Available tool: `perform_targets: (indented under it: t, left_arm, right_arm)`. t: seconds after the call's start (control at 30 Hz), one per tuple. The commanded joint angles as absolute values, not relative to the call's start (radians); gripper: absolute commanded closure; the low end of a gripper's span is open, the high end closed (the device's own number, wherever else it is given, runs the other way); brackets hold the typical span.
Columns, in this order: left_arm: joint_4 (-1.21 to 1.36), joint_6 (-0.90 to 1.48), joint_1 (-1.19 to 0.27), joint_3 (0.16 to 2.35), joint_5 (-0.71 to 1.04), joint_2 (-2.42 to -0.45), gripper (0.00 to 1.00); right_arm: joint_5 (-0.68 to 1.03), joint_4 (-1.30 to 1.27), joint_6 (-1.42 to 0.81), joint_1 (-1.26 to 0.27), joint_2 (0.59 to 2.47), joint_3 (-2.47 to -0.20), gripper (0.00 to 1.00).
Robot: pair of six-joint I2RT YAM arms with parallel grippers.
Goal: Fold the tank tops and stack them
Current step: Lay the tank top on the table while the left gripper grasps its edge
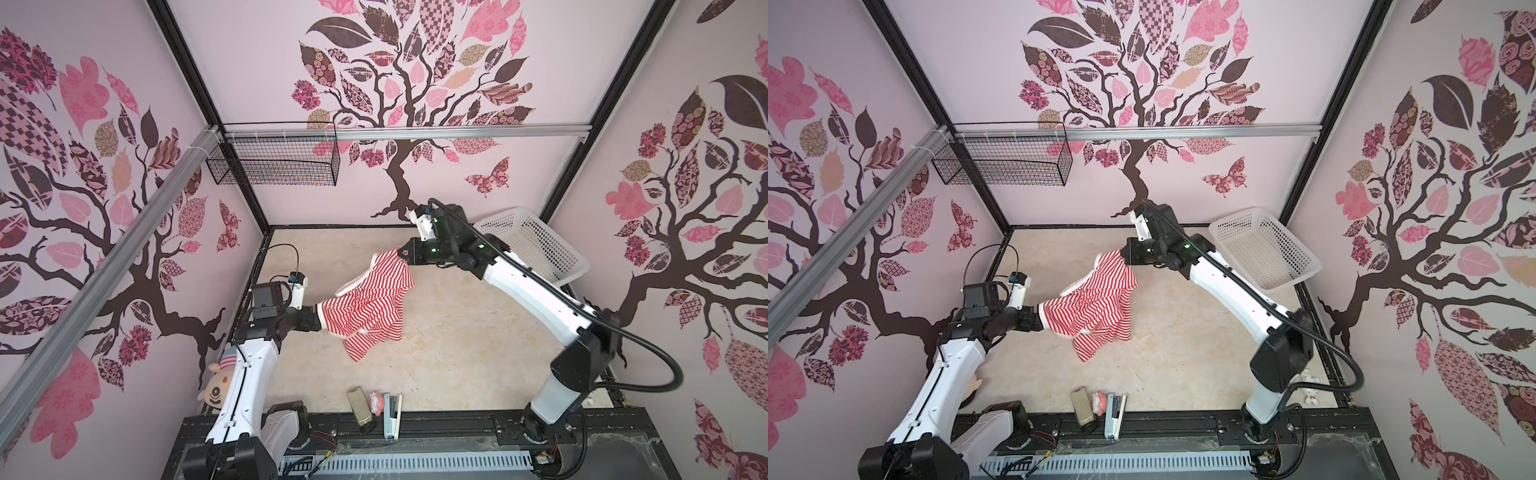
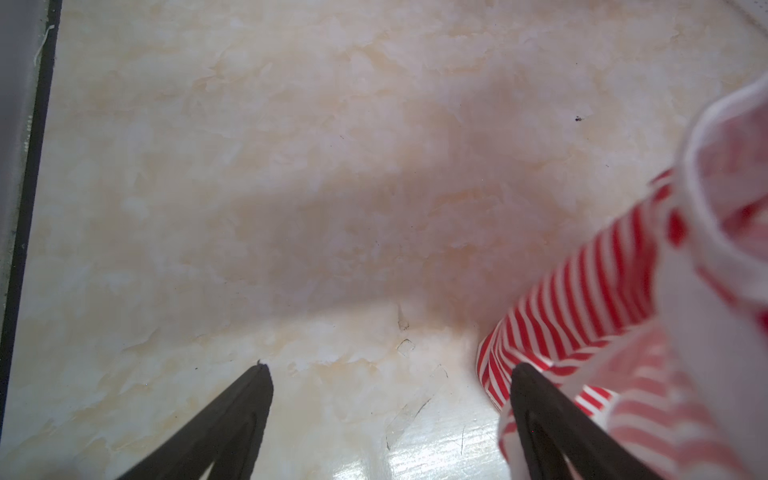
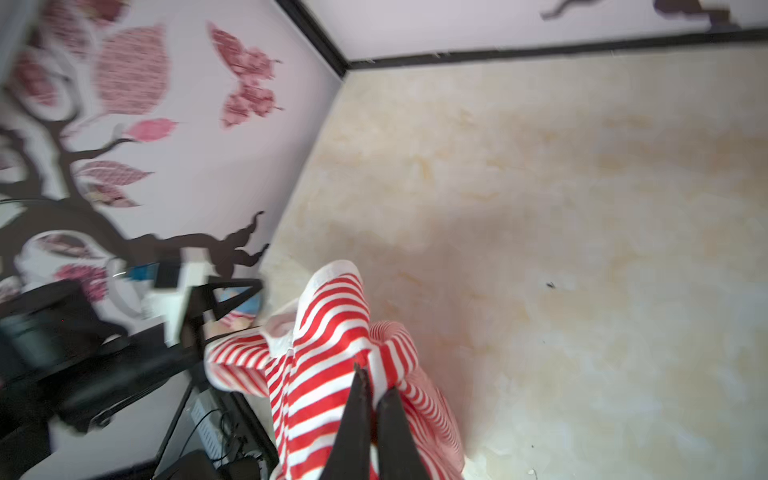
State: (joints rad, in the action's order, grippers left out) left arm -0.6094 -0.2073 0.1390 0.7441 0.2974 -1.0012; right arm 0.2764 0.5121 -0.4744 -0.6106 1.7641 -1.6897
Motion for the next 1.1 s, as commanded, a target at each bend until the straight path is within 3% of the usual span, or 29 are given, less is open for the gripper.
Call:
perform_targets:
  t: [0.0, 0.07, 0.2, 0.43, 0.6, 0.83, 1.07]
  left_arm:
    - [-0.583, -0.205, 0.144, 0.743, 0.325, -1.020, 0.06]
    - [-0.579, -0.207, 0.144, 0.753, 0.326, -1.043, 0.05]
    - [-0.566, -0.214, 0.144, 0.768, 0.331, -1.091, 0.04]
    - [-0.616, -0.236, 0.107, 0.834, 0.453, -1.199, 0.03]
    - [-0.614, -0.253, -0.043, 0.835, 0.423, -1.240, 0.03]
    - [-0.631, -0.275, -0.059, 0.879, 0.421, -1.373, 0.04]
    - [-0.671, -0.285, -0.061, 0.962, 0.478, -1.452, 0.41]
  right_arm:
    - [0.206, 0.551, -0.538, -0.544, 1.864, -1.656, 0.51]
    - [0.180, 0.578, -0.528, -0.541, 1.877, -1.650, 0.32]
    - [0.203, 0.512, -0.536, -0.543, 1.785, -1.538, 0.17]
    - [0.238, 0.502, -0.535, -0.552, 1.665, -1.372, 0.16]
    - [0.239, 0.488, -0.545, -0.563, 1.629, -1.283, 0.16]
    - [0.251, 0.475, -0.555, -0.567, 1.574, -1.230, 0.17]
    - [0.226, 0.490, -0.545, -0.566, 1.556, -1.233, 0.23]
